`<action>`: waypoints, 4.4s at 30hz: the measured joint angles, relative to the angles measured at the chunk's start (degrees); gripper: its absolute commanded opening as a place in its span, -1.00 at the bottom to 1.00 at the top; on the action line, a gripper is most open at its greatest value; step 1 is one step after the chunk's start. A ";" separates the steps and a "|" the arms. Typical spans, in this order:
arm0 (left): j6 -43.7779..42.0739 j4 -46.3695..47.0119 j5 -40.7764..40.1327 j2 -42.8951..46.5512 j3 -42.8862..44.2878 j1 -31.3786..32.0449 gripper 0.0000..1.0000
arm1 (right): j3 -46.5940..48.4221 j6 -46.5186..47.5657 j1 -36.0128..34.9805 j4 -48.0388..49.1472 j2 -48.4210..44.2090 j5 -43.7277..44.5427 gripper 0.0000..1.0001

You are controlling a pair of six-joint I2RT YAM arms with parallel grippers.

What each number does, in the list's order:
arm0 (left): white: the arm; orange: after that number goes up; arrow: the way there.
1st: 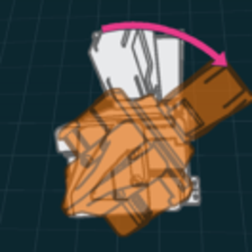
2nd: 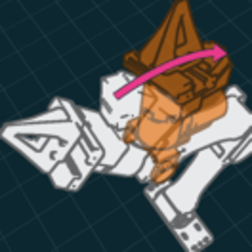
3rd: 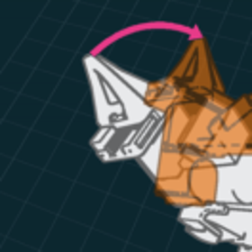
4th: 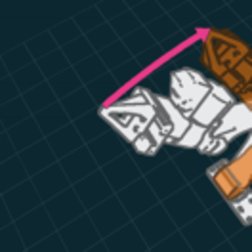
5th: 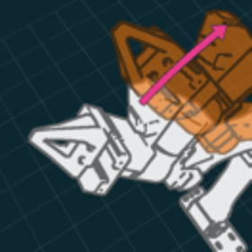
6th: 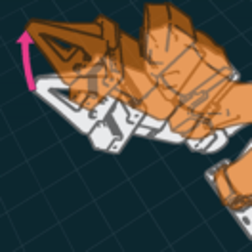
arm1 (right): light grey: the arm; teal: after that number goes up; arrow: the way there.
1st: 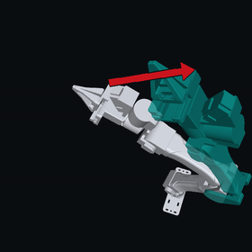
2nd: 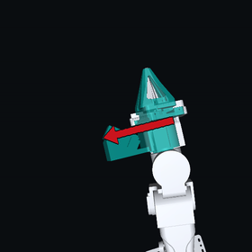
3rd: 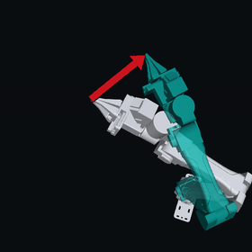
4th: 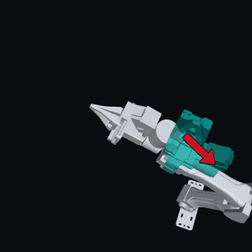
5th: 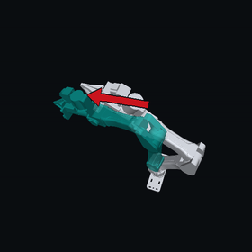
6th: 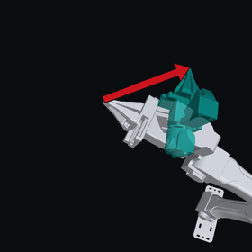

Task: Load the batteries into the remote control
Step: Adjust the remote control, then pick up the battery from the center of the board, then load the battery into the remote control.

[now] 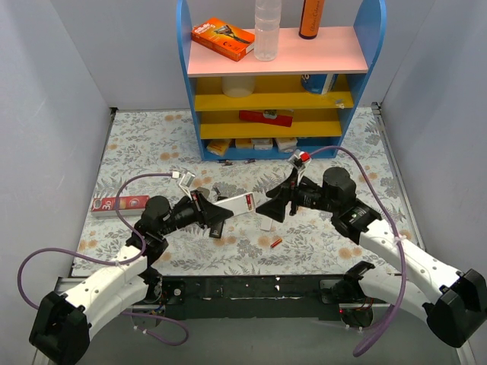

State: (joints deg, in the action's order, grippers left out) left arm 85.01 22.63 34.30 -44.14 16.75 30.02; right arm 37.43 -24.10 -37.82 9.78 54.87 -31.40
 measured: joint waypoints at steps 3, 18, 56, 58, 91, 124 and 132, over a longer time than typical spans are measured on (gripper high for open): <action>-0.72 -3.52 -3.39 0.11 0.44 0.00 -1.00 | -1.22 0.04 0.00 -0.20 -3.45 1.88 0.88; -6.88 -22.36 -21.18 8.98 8.02 0.04 -1.00 | -3.02 -11.91 -11.26 -30.14 1.38 36.96 0.79; -8.52 -26.56 -24.35 8.15 8.90 0.04 -1.00 | 7.78 -30.75 -26.80 -41.29 29.31 54.12 -0.17; -8.50 -26.56 -24.24 8.15 8.90 0.04 -1.00 | 7.78 -30.51 -26.80 -41.29 29.49 54.16 -0.26; 4.04 2.73 -8.70 1.09 -6.36 0.04 -1.00 | 16.41 -12.83 -26.80 -43.50 17.35 53.77 -0.97; 8.00 15.54 -1.03 -0.39 -8.90 -0.07 -1.00 | 31.63 -4.28 -25.46 -46.58 20.33 46.80 -0.97; 8.57 16.37 -0.68 -0.42 -9.75 -0.17 -1.00 | 32.46 -4.66 -24.94 -47.58 21.33 45.83 -0.73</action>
State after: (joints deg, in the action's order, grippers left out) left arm 93.58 39.00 33.63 -44.56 7.01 29.85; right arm 69.89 -28.75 -62.76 -37.80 76.20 14.44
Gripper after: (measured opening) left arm 0.195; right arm 0.160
